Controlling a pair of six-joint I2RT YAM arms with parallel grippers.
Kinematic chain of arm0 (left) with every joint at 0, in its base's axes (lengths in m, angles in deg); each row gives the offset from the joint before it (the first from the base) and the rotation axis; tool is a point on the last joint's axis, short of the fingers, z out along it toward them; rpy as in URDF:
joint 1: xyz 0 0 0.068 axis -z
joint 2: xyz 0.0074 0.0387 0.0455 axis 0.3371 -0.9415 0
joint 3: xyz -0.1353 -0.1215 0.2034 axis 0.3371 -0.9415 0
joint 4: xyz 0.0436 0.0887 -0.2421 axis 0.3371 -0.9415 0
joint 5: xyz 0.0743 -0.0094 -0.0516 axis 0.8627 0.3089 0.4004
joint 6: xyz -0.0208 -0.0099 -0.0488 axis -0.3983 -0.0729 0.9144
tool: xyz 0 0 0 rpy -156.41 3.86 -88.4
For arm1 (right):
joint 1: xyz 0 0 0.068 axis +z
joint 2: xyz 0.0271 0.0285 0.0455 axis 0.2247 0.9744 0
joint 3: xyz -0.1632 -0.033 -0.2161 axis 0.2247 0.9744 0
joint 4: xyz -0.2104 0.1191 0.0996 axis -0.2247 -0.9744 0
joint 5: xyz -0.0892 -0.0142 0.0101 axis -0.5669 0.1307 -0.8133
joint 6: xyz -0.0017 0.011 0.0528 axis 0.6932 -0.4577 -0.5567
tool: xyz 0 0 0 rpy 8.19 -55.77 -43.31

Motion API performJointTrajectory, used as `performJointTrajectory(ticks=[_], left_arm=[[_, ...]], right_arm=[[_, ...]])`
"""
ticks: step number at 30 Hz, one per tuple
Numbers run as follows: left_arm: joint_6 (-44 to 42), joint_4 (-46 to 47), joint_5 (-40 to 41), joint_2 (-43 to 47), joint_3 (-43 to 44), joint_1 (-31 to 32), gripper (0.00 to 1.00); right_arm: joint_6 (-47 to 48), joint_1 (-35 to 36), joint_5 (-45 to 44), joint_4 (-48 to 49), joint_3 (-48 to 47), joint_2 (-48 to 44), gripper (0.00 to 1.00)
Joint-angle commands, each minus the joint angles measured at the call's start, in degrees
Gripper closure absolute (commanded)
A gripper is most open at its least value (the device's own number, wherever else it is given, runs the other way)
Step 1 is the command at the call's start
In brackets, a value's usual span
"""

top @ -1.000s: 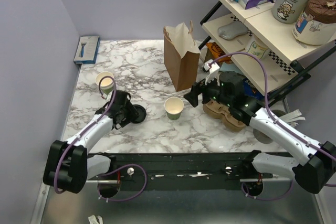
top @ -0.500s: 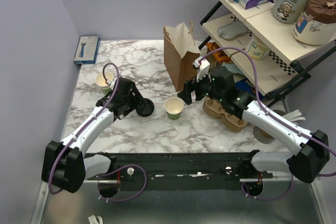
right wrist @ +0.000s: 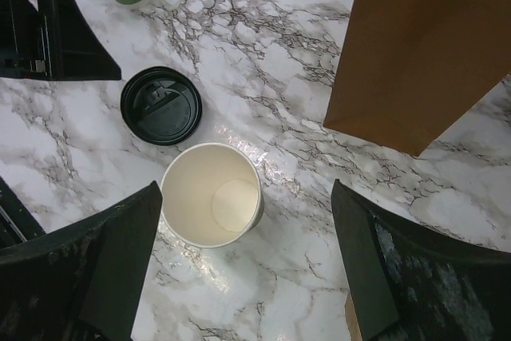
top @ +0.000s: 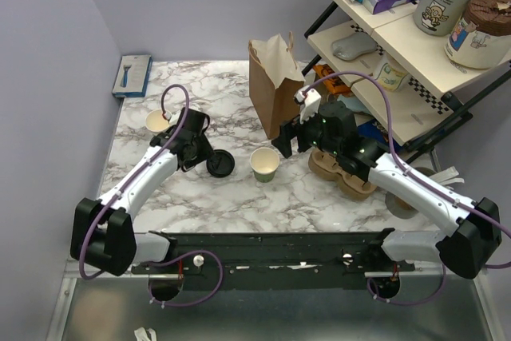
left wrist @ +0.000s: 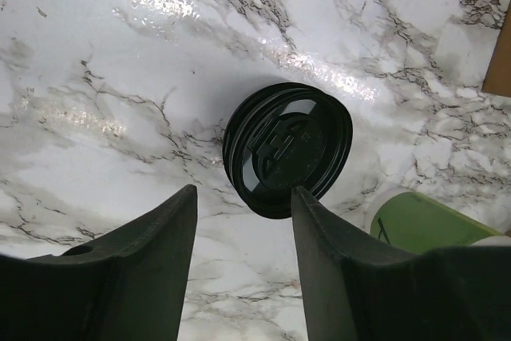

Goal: Pack the takeout coffee

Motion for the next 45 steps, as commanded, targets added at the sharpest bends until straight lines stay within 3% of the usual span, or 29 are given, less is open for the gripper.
performJointTrajectory(ticks=[1, 6, 10, 16, 25, 45], left_arm=[[-3.6, -1.5, 1.1, -2.9, 2.4, 0.0, 0.47], [-5.7, -1.2, -0.6, -6.4, 4.0, 0.1, 0.59], [-6.7, -2.1, -1.1, -9.0, 4.9, 0.0, 0.6], [-6.9, -2.0, -2.2, -11.3, 4.9, 0.1, 0.71], [-7.1, -2.7, -2.1, -11.8, 6.4, 0.0, 0.8], [-7.2, -3.3, -1.1, -13.0, 7.0, 0.1, 0.83]], right_arm=[[-0.1, 0.4, -3.2, -0.4, 0.1, -1.2, 0.04], [0.8, 0.3, -4.8, -0.3, 0.2, -1.5, 0.04], [1.3, 0.3, -4.8, -0.3, 0.5, -1.5, 0.04], [2.0, 0.4, -6.8, 0.1, 0.9, -1.6, 0.03], [2.4, 0.3, -7.6, 0.1, 0.8, -1.2, 0.04], [2.7, 0.4, -8.0, 0.0, 1.0, -3.0, 0.03]])
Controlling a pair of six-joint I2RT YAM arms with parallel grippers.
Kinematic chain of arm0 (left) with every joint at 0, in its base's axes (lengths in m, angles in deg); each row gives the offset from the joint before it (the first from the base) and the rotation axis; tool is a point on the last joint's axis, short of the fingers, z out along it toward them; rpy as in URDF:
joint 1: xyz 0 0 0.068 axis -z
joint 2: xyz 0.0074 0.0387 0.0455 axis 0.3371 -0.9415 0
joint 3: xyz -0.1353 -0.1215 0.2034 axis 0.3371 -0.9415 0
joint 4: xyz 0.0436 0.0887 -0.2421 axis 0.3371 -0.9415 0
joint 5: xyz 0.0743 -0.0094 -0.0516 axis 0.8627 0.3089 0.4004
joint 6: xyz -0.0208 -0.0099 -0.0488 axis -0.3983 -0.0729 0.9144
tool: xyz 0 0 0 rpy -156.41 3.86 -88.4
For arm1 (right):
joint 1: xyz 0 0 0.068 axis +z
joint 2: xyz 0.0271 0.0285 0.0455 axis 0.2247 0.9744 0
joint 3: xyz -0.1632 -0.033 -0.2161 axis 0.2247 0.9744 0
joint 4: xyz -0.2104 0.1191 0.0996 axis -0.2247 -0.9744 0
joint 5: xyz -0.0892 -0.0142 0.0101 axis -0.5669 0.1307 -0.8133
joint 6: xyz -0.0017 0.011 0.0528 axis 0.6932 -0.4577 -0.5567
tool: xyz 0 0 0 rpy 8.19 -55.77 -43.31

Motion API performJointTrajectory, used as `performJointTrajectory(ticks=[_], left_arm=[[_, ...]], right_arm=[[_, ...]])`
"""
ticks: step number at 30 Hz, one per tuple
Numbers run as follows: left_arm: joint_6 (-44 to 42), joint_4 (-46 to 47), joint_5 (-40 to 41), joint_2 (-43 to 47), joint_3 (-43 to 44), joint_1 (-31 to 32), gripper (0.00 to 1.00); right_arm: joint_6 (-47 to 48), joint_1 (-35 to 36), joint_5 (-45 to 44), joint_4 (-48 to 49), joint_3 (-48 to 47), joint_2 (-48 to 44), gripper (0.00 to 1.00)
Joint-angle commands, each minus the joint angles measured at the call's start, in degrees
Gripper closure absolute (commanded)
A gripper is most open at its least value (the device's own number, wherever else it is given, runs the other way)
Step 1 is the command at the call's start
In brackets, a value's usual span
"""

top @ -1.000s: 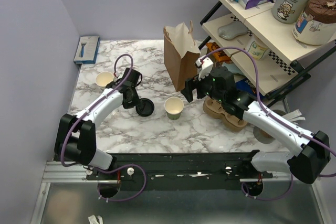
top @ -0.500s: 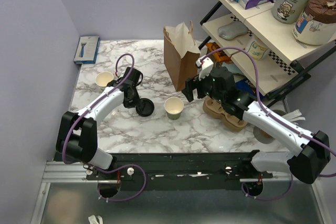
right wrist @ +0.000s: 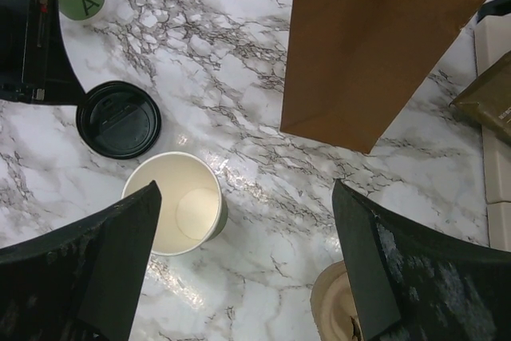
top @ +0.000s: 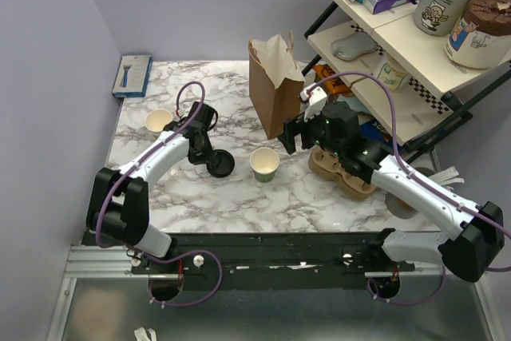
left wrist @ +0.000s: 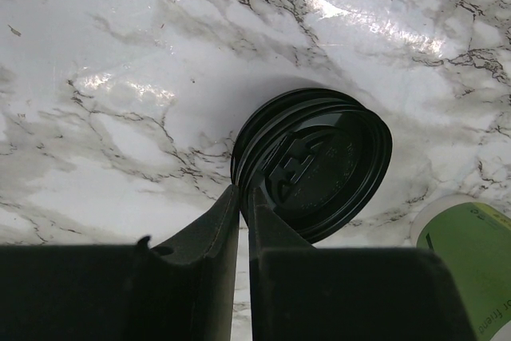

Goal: Pack the takeout coffee

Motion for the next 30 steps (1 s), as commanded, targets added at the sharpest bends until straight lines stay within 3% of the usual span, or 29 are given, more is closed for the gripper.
performJointTrajectory(ticks=[1, 14, 21, 30], left_arm=[[-0.6, -0.8, 0.3, -0.4, 1.3, 0.1, 0.83], [-0.6, -0.6, 0.3, -1.8, 1.4, 0.1, 0.87], [-0.7, -0.8, -0.3, -1.1, 1.6, 0.0, 1.0], [-1.1, -1.5, -2.6, 1.0, 1.8, 0.1, 1.0]], right_arm=[[0.4, 0.4, -0.1, 0.1, 0.8, -1.6, 0.03], [0.4, 0.3, 0.3, -0.3, 0.7, -1.8, 0.04], [0.3, 0.4, 0.3, -0.3, 0.6, -1.6, 0.03], [0.3, 0.4, 1.4, -0.4, 0.6, -1.2, 0.03]])
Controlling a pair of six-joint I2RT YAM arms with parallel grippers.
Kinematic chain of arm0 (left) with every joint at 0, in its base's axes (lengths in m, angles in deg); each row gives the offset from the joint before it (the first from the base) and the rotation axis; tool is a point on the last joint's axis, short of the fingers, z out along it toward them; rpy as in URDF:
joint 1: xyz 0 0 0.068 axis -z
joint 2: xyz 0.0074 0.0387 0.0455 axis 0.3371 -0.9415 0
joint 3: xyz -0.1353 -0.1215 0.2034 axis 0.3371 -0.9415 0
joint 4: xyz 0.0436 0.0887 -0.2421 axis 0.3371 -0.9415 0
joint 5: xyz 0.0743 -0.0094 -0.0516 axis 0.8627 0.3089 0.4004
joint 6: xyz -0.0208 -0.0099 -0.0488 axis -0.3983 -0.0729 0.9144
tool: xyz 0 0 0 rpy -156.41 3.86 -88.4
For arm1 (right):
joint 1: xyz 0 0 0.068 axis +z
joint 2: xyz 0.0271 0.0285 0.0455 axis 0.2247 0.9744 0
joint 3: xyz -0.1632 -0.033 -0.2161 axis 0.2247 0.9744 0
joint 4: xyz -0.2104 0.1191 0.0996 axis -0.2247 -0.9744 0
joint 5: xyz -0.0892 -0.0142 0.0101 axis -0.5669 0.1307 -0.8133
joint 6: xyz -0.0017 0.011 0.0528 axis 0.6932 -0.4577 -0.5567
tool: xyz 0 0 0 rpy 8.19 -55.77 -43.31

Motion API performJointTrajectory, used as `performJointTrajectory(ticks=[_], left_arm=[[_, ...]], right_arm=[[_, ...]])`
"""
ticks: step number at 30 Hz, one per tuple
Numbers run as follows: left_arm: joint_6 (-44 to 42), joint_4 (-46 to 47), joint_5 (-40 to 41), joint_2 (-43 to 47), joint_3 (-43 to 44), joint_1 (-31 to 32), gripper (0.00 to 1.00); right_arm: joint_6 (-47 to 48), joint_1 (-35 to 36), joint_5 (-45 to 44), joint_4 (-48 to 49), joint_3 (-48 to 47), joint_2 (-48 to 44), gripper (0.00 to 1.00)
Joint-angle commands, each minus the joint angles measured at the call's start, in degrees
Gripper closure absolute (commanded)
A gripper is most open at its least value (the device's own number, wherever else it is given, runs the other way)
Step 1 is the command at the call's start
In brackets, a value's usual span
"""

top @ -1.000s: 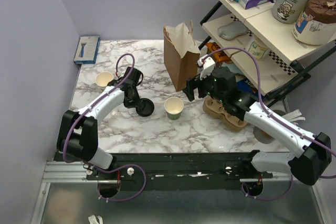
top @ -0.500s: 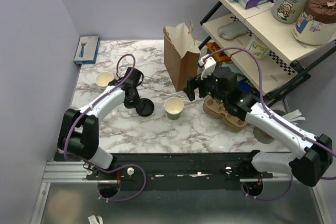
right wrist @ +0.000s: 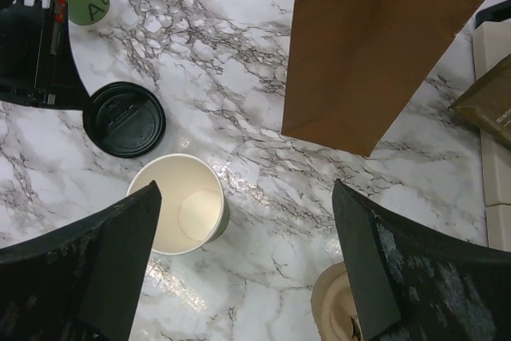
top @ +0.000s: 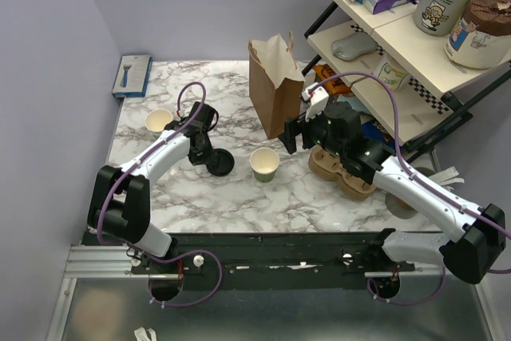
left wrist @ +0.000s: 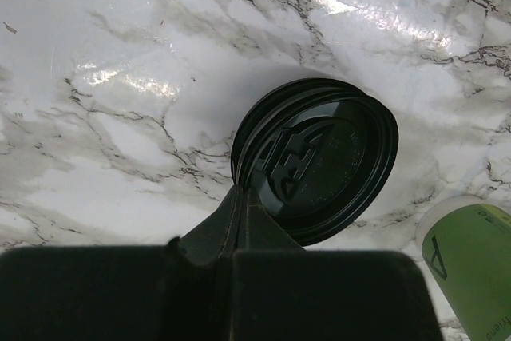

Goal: Pack the takeout coffee

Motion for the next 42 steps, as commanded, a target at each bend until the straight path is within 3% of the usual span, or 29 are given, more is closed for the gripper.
performJointTrajectory(ticks=[1, 10, 21, 23, 25, 27, 42], left_arm=[[-1.0, -0.8, -2.7, 2.5, 1.5, 0.0, 1.0], [-0.5, -0.1, -2.3, 6.1, 0.3, 0.1, 1.0], [-0.6, -1.0, -2.6, 3.9, 0.2, 0.0, 1.0], [-0.6, -1.5, -2.2, 3.2, 0.6, 0.0, 0.93], [-1.1, -2.3, -2.3, 1.7, 1.0, 0.0, 0.79], [-1.2, -2.0, -2.8, 1.4, 0.5, 0.0, 0.73], [-1.2, -2.2, -1.9, 0.5, 0.5, -0.1, 0.75]], right_arm=[[0.4, 0.4, 1.6, -0.3, 0.6, -0.3, 0.03], [0.6, 0.4, 3.9, -0.2, 0.4, 0.8, 0.04], [2.6, 1.1, 5.9, -0.4, -1.1, 3.3, 0.05], [2.7, 1.2, 5.4, -0.7, -1.0, 3.3, 0.05], [2.8, 1.2, 4.8, -0.7, -0.8, 3.3, 0.05], [2.8, 1.3, 4.8, -0.7, -0.8, 3.2, 0.05], [2.9, 1.3, 4.0, -0.9, -0.6, 3.7, 0.05]])
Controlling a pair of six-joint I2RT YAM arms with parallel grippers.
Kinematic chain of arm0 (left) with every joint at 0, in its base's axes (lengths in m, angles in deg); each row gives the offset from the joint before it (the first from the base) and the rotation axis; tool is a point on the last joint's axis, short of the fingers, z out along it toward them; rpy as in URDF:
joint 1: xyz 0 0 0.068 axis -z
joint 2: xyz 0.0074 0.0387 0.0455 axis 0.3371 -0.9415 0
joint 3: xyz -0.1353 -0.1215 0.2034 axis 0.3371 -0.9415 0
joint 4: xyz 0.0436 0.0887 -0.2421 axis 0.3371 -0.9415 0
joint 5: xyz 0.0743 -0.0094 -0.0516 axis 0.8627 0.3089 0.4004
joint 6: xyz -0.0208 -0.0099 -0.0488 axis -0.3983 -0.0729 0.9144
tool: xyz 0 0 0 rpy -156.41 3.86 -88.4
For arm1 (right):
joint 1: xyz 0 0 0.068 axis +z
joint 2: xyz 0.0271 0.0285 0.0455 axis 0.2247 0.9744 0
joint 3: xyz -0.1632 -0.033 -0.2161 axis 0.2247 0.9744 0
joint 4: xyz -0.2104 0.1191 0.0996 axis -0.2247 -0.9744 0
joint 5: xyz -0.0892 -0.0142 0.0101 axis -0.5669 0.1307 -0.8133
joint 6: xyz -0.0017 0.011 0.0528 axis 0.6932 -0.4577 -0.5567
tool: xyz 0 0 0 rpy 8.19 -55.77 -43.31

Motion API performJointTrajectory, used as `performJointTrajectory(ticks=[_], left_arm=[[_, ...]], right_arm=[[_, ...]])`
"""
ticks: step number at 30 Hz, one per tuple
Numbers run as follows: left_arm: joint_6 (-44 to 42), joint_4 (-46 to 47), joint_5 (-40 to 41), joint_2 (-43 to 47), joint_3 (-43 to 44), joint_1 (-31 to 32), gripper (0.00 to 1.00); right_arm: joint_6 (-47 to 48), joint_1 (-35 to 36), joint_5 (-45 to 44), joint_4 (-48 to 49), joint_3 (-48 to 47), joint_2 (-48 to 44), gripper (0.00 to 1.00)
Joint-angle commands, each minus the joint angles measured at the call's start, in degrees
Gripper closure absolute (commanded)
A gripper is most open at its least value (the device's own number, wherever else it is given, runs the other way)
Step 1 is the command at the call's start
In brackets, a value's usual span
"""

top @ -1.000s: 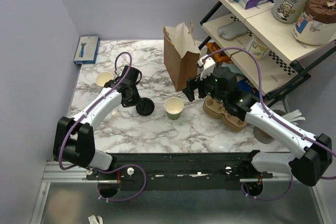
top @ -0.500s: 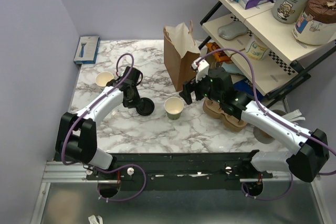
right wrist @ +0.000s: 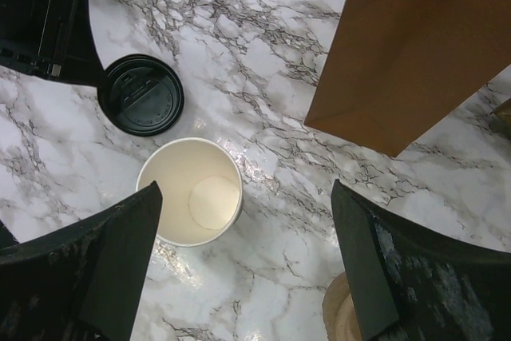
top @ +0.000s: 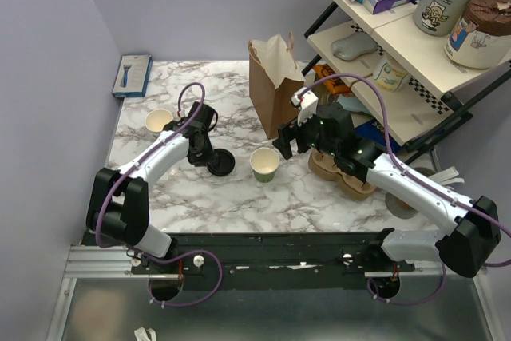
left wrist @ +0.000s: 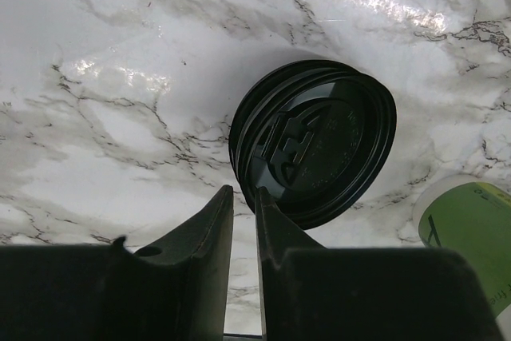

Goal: Pack the takeout coffee

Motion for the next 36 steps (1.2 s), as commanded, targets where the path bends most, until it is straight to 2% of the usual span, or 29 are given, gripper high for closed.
performJointTrajectory(ticks=[1, 3, 6, 31, 36], left_arm=[[-0.5, -0.8, 0.1, -0.7, 0.6, 0.0, 0.75], [-0.5, -0.4, 0.0, -1.1, 0.6, 0.0, 0.76], [-0.3, -0.2, -0.1, -1.3, 0.8, 0.0, 0.86], [-0.8, -0.3, -0.3, -2.3, 1.3, -0.1, 0.81], [-0.5, 0.0, -0.4, -3.3, 1.0, 0.0, 0.87]], right_arm=[[0.9, 0.4, -0.9, -0.9, -0.7, 0.8, 0.05], [0.9, 0.4, -1.0, -0.8, -0.7, 0.7, 0.05], [0.7, 0.4, -0.8, -0.8, -0.5, 0.5, 0.05], [1.0, 0.4, -0.8, -0.9, -0.4, 0.6, 0.05], [0.6, 0.4, 1.4, -0.9, -1.8, 1.2, 0.05]])
